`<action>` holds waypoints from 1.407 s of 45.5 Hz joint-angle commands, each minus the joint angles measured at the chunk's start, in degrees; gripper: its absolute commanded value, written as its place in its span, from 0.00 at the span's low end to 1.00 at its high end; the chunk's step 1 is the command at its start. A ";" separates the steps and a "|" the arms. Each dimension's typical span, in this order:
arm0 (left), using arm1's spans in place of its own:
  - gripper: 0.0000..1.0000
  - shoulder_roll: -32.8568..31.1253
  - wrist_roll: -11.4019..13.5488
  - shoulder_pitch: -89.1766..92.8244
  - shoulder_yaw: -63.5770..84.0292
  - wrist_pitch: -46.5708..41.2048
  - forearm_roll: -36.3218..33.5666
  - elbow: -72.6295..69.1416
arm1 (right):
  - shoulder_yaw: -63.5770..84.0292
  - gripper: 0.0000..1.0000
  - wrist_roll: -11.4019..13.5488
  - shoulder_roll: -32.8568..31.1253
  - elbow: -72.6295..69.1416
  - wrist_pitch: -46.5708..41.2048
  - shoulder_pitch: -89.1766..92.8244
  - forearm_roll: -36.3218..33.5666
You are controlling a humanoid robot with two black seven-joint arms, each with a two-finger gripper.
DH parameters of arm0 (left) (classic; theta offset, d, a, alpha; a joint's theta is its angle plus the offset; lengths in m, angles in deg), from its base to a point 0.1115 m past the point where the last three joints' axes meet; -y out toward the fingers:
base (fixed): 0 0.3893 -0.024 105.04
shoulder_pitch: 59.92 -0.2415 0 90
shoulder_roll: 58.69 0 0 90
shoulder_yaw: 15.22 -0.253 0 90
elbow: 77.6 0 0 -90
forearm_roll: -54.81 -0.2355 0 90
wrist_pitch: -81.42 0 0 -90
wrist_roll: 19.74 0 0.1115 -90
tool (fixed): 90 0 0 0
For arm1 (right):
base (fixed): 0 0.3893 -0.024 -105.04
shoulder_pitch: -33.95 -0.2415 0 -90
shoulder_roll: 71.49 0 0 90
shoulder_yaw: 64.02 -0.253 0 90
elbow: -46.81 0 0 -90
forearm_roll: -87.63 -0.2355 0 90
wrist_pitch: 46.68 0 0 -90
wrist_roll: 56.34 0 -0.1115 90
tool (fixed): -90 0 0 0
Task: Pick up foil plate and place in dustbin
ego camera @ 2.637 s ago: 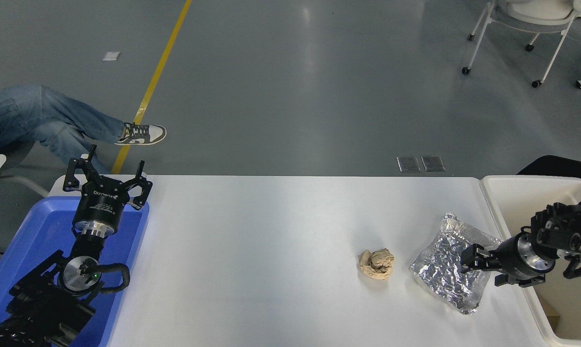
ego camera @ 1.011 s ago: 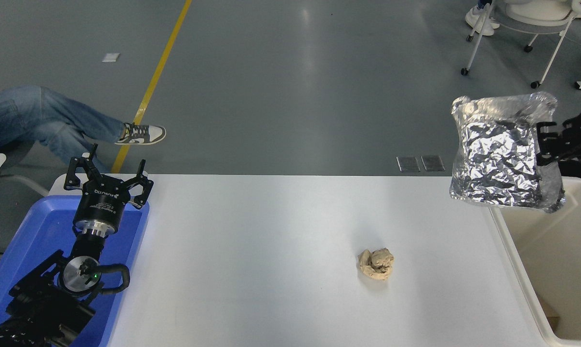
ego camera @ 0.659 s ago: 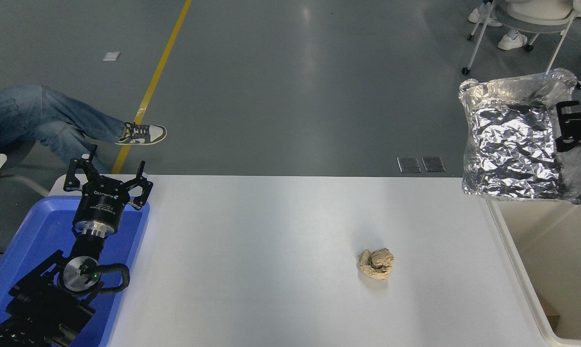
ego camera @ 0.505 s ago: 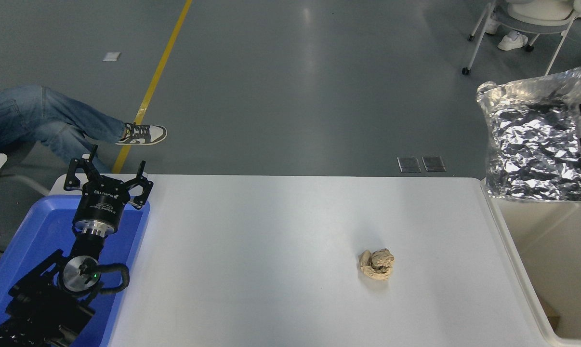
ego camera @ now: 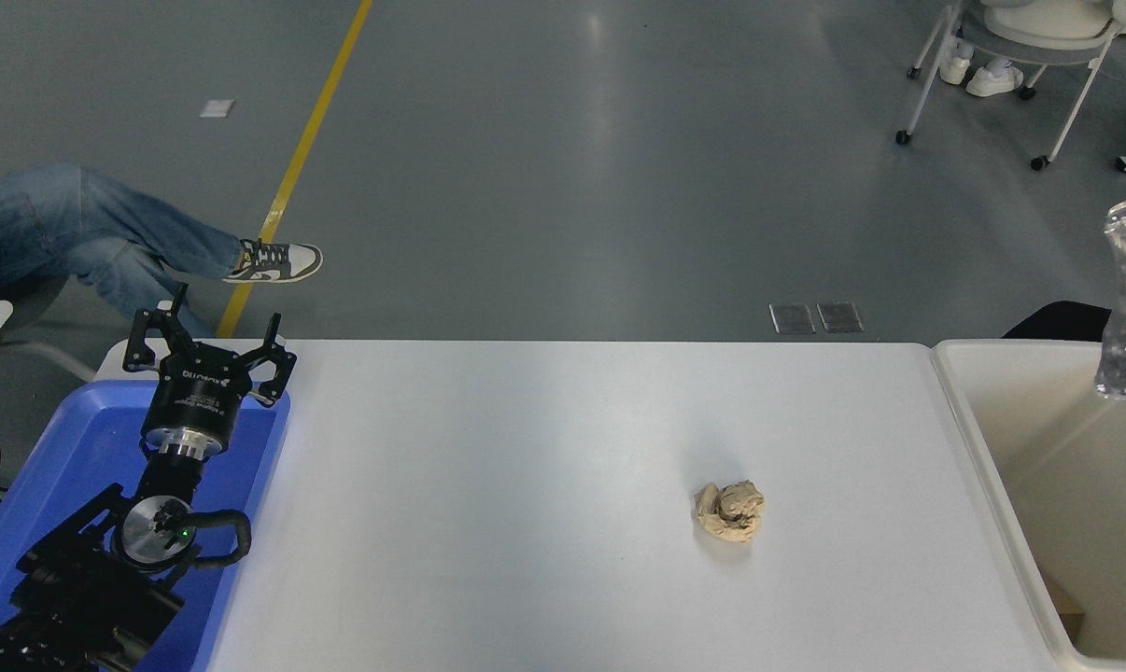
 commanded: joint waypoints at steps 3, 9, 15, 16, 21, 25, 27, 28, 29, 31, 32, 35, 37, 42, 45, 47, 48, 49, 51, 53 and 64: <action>1.00 0.00 0.03 0.00 0.00 0.00 -0.01 0.00 | -22.91 0.00 0.00 7.39 19.17 13.24 37.17 -0.29; 1.00 0.00 0.03 0.00 0.09 0.00 -0.01 0.00 | -24.59 0.00 0.44 12.58 20.76 16.49 43.16 -1.79; 1.00 0.00 0.03 0.09 0.00 0.00 -0.01 0.00 | -24.68 0.00 0.71 16.00 23.66 18.96 47.20 -4.07; 1.00 0.00 0.03 0.09 0.00 0.00 -0.01 0.00 | -24.68 0.00 0.71 16.80 24.27 19.13 47.55 -4.25; 1.00 0.00 -0.06 0.09 0.00 0.00 0.08 0.00 | -25.20 0.00 1.67 17.68 24.55 19.84 47.82 -4.43; 1.00 0.00 0.03 0.09 0.00 0.00 -0.01 0.00 | -25.73 0.49 2.29 17.86 24.28 20.10 47.73 -4.43; 1.00 0.00 0.03 0.09 0.00 0.00 0.08 0.00 | -26.43 1.00 2.38 17.86 23.85 20.19 47.38 -4.51; 1.00 0.00 -0.06 0.09 0.00 0.00 -0.01 0.00 | -26.96 1.00 2.38 17.86 23.67 19.93 47.30 -4.51; 1.00 0.00 -0.06 0.09 0.00 0.00 -0.01 0.00 | -27.48 1.00 2.38 17.77 23.58 19.67 47.29 -4.60; 1.00 0.00 -0.06 0.09 0.00 0.00 -0.01 0.00 | -28.19 1.00 2.38 17.86 23.40 19.40 46.95 -4.60; 1.00 0.00 -0.06 0.09 0.00 0.00 -0.01 0.08 | -28.37 1.00 2.38 17.86 22.88 19.31 46.77 -4.69; 1.00 0.00 -0.06 0.17 0.00 0.09 -0.01 0.00 | -28.63 1.00 2.46 17.77 20.25 19.14 45.28 -4.60; 1.00 0.00 -0.06 0.17 0.00 0.09 -0.01 0.00 | -28.63 1.00 2.55 17.68 17.88 19.05 43.79 -4.60; 1.00 0.00 -0.23 0.17 0.00 0.18 -0.10 0.09 | -27.84 1.00 4.31 14.09 9.98 18.79 38.43 -3.72; 1.00 0.00 -0.23 0.18 0.00 0.26 -0.19 0.09 | -25.92 1.00 5.45 8.65 1.99 16.95 31.76 -2.06; 1.00 0.00 -0.23 0.18 0.00 0.26 -0.19 0.09 | -23.37 1.00 5.72 5.92 -3.90 14.84 26.23 -1.00; 1.00 0.00 -0.32 0.26 0.00 0.26 -0.19 0.09 | -21.44 1.00 5.72 4.78 -6.63 13.44 22.98 -0.48; 1.00 0.00 -0.23 0.26 0.00 0.26 -0.19 0.09 | -19.42 1.00 5.72 3.81 -9.09 11.94 19.56 -0.12; 1.00 0.00 -0.23 0.26 0.00 0.26 -0.19 0.09 | -14.16 1.00 5.63 2.66 -13.67 9.74 11.48 -0.21; 1.00 0.00 -0.32 0.26 0.00 0.26 -0.19 0.00 | -8.53 1.00 5.63 2.30 -18.32 7.54 3.13 -0.38; 1.00 0.00 -0.23 0.17 0.00 0.26 -0.19 0.08 | 13.46 1.00 5.10 11.61 -35.04 -4.40 -30.30 -11.43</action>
